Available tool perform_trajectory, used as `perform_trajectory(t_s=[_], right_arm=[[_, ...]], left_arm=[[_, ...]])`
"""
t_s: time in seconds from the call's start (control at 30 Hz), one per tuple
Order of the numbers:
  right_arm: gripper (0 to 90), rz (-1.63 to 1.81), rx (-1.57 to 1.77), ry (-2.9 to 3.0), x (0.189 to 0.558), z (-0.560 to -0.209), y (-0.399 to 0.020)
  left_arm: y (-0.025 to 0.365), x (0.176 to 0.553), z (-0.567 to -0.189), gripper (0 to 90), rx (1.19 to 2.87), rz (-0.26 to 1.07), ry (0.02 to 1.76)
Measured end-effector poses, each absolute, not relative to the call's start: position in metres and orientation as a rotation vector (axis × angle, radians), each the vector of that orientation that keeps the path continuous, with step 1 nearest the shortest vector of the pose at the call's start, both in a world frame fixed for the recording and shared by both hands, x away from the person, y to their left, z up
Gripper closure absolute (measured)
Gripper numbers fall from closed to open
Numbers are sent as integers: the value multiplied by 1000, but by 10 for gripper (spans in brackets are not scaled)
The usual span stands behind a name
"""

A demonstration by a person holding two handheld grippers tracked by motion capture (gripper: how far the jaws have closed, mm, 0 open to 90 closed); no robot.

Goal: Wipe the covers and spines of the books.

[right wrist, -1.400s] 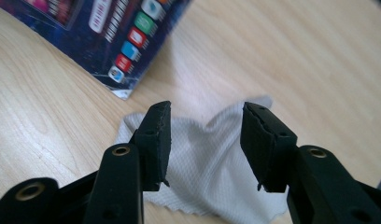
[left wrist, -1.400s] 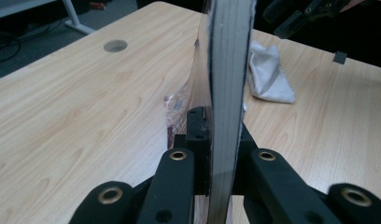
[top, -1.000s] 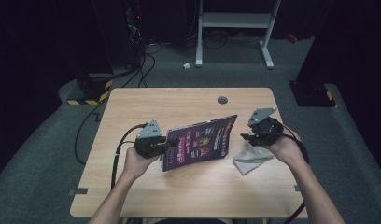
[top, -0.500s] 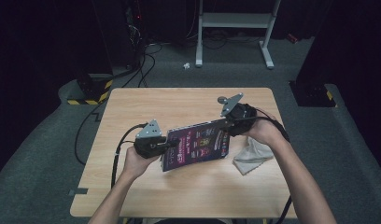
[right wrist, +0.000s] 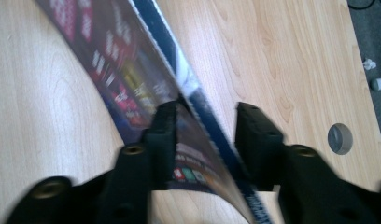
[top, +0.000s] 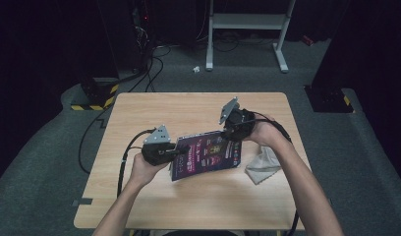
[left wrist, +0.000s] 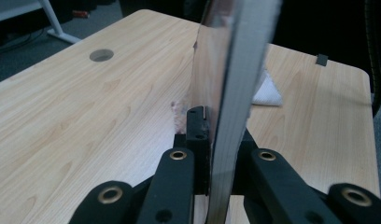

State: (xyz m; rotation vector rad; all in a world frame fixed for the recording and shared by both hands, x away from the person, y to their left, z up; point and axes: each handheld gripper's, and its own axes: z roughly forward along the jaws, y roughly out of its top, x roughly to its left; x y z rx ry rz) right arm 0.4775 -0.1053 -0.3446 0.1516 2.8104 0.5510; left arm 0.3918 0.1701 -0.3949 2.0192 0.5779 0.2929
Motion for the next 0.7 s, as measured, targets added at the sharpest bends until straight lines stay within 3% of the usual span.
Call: perform_trajectory(t_s=[0.1,0.33,0.7], right_arm=[[738,554,111,2807,473,-345,-107],[790,555,96,2850,470,-344,-109],[834,622,129,2878,464,-334,-109]], left_arm=[[176,399,-397,833,2008,264,609],[179,408,-398,773,2003,244,685],[192,415,-400,470,1956,261,892]])
